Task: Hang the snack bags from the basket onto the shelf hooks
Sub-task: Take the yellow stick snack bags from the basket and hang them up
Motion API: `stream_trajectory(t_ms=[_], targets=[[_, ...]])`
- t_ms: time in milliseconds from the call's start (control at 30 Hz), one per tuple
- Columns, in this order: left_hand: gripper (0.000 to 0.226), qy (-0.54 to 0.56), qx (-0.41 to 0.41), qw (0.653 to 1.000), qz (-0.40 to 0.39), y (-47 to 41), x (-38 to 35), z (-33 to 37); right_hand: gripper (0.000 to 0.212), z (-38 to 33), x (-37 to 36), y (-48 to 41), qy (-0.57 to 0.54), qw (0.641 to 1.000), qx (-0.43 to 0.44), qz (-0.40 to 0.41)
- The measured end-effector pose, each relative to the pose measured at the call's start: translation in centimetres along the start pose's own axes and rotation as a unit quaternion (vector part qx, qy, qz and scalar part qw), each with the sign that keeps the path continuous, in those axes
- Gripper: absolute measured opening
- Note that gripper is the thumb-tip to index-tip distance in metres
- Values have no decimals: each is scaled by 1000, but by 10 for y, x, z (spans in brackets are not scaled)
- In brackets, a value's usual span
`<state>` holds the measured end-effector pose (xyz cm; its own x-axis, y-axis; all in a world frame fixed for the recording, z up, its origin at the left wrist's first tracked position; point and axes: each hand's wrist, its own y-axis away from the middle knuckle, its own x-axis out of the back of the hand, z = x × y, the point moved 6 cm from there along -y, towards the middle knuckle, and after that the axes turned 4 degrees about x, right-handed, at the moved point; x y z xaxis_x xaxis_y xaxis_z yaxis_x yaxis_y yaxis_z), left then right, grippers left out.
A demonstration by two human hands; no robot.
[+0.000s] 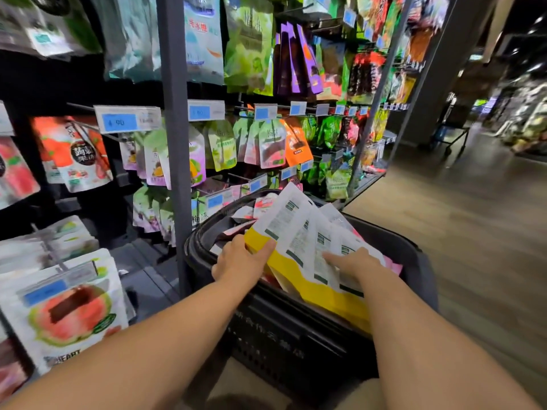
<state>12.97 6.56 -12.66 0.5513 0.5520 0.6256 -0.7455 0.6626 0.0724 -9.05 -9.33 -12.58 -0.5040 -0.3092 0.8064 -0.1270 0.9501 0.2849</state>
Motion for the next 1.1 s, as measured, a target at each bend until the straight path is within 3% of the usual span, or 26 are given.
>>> stream_trajectory(t_ms=[133, 200, 367, 533, 600, 667, 767, 933, 1000, 1100], targets=[[59, -10, 6, 1000, -1, 5, 2, 3, 128, 8, -7, -9, -72, 997, 1, -12], [57, -16, 7, 1000, 3, 6, 3, 4, 126, 1, -4, 8, -72, 997, 5, -19], [56, -30, 6, 999, 7, 8, 2, 3, 101, -21, -11, 23, -137, 988, 26, -65], [58, -33, 8, 999, 0, 9, 3, 3, 76, -36, -12, 30, -118, 989, 61, -60], [58, -31, 8, 999, -1, 9, 3, 4, 54, -41, -8, 33, -114, 990, 69, -47], [60, -34, 9, 999, -2, 9, 3, 4, 29, -45, -3, 36, -62, 995, 77, -23], [59, -38, 11, 999, 0, 10, 3, 4, 30, -54, 2, 38, 109, 987, 116, -1], [58, -38, 11, 999, 1, 11, 4, 5, 29, -68, -10, 51, 386, 904, 185, 4], [58, -36, 12, 999, 1, 12, 4, 5, 22, -72, -9, 50, 396, 895, 202, 17], [58, -34, 12, 999, 1, 13, 5, 5, 20, -74, 14, 50, 253, 943, 208, 50]])
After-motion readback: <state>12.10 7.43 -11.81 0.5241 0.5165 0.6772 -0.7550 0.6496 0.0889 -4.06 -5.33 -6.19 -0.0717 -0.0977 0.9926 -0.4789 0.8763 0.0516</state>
